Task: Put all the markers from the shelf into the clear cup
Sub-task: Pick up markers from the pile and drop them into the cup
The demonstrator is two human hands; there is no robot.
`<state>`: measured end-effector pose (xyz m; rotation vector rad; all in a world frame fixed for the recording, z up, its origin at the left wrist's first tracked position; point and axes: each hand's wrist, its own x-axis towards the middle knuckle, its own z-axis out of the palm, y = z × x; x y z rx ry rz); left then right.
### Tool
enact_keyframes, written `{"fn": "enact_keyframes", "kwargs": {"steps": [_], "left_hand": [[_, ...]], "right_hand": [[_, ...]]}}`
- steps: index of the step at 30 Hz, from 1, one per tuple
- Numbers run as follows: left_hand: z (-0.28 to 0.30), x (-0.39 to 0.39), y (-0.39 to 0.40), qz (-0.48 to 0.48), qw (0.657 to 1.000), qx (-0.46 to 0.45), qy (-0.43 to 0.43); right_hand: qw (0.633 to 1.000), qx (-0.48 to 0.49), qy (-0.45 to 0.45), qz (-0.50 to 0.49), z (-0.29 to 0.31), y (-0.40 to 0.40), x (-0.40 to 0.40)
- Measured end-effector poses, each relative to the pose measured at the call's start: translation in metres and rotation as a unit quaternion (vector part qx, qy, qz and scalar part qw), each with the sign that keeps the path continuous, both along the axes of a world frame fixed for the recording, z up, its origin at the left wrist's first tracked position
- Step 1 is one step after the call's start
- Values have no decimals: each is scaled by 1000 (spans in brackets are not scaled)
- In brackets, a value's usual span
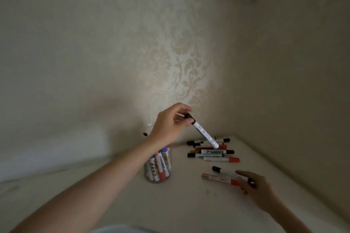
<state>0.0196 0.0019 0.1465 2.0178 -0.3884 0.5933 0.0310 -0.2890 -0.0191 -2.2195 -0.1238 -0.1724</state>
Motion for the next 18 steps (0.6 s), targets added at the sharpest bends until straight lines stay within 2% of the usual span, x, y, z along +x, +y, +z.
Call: {"fn": "enact_keyframes", "kwargs": {"steps": [4,7,11,14,18], "left_hand": [[43,-12,64,79,994,-79,-16],[43,-17,103,134,986,-96,-4],[20,-19,118,154,986,-62,23],[18,-14,119,164,986,-27,-9],[24,-5,118,158,985,64,-3]], "right_hand": [[998,47,-6,-44,-1,15,-4],[994,81,-7,-68,6,24,-8],[989,106,-35,-92,18,33,-9],[988,121,-52,-82,32,39,-11],[987,121,-70,-76,44,43,-16]]}}
